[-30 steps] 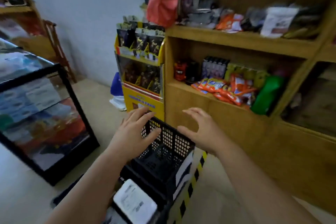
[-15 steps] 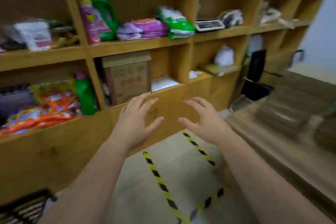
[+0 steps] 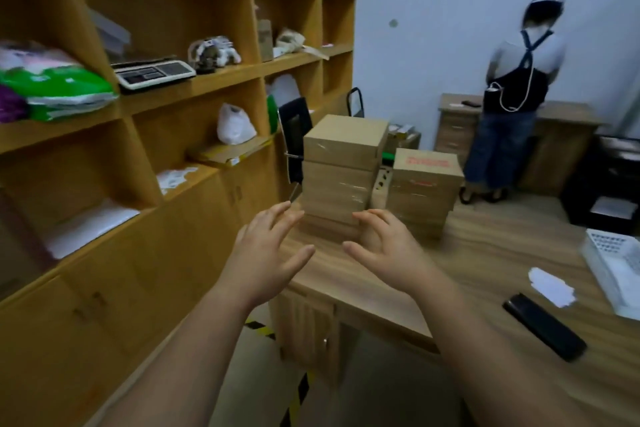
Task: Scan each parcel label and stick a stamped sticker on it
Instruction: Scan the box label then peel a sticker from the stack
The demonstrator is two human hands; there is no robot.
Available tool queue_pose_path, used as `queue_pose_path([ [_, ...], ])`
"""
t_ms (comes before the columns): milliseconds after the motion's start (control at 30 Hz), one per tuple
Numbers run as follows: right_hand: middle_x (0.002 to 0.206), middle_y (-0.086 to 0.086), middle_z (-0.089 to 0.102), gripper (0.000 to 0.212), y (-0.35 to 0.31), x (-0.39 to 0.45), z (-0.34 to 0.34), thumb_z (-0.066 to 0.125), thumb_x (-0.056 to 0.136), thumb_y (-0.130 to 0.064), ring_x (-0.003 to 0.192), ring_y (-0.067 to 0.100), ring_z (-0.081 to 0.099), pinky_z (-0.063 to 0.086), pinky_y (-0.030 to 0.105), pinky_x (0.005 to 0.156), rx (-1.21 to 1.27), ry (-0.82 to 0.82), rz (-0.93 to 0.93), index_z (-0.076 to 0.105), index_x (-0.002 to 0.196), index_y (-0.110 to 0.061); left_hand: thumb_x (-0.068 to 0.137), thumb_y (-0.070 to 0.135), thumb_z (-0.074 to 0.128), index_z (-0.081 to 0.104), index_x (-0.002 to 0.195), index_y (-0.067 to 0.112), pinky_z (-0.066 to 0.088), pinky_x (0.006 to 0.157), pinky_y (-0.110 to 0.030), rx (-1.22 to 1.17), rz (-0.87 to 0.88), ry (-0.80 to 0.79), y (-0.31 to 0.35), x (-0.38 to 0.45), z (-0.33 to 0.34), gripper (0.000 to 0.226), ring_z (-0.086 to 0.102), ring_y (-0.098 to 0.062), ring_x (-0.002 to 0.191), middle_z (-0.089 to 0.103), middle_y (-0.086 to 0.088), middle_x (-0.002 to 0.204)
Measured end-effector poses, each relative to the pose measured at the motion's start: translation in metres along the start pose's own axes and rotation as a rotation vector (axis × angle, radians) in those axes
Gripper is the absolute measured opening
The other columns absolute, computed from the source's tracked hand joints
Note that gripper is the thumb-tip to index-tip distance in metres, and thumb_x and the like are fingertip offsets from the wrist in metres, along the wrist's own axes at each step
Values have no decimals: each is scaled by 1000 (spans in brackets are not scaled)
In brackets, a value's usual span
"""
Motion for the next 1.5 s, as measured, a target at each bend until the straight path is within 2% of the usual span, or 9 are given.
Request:
queue_pose_path([
  [167,150,-17,33,69,45,35,-9,59,83,-66,137,8,35,40,39,110,10,34,71,38,144,-42,91,62,50,38,147,37,20,115,-35,-19,30,-59,7,57,38,63,19,-6,144,25,14,157],
  [333,149,-18,34,71,76,81,1,56,81,-71,136,7,36,41,40,110,14,17,124,39,144,-43,80,77,31,40,145,38,23,116,-39,-44,66,-98,-19,114,78,76,23,-11,144,28,12,156],
  [467,149,-16,35,67,95,143,0,58,85,-65,137,6,35,38,34,111,-25,50,176,40,145,-40,88,69,43,37,146,40,23,118,-43,-98,83,-127,-53,180,106,66,21,-12,146,25,13,157],
  [667,155,-9,28,70,110,265,-5,57,87,-63,143,15,29,36,44,113,-110,100,266,30,148,-41,91,63,47,36,147,39,21,116,-44,-83,73,-94,-110,307,126,62,19,-15,145,23,9,158],
  [933,160,2,22,86,145,369,-1,60,88,-59,147,25,21,28,48,115,-106,199,484,12,155,-37,84,72,50,18,154,34,21,116,-51,-1,-115,-84,-180,421,164,86,17,-27,147,16,-2,162],
  [1067,160,2,25,99,158,392,4,67,84,-57,146,23,26,27,41,116,-7,230,553,11,158,-24,76,71,63,17,155,20,22,115,-49,-113,-274,-127,-205,441,184,105,23,-27,146,28,-4,158],
  [1200,153,1,39,94,162,393,6,74,82,-48,140,21,36,33,36,112,61,272,517,22,156,-21,78,57,71,44,140,23,31,106,-48,-227,-243,-77,-200,439,189,76,42,-26,130,55,-1,135],
  [1367,152,-1,40,93,160,353,-5,76,81,-43,141,21,36,32,38,114,144,328,433,22,155,-25,74,47,80,45,141,22,36,108,-50,-347,-232,45,-178,409,178,79,43,-24,128,54,0,135],
  [1500,153,-1,37,97,156,296,-23,79,81,-36,141,16,32,23,20,106,157,412,360,19,156,-22,73,34,85,43,143,27,40,105,-38,-574,-212,148,-137,363,161,82,43,-9,119,46,12,131],
])
Point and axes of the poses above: each hand's wrist, its own x-axis towards the middle knuckle, its own z-axis out of the palm, y = z × x, the point moved 4 cm from there along x, towards the middle knuckle
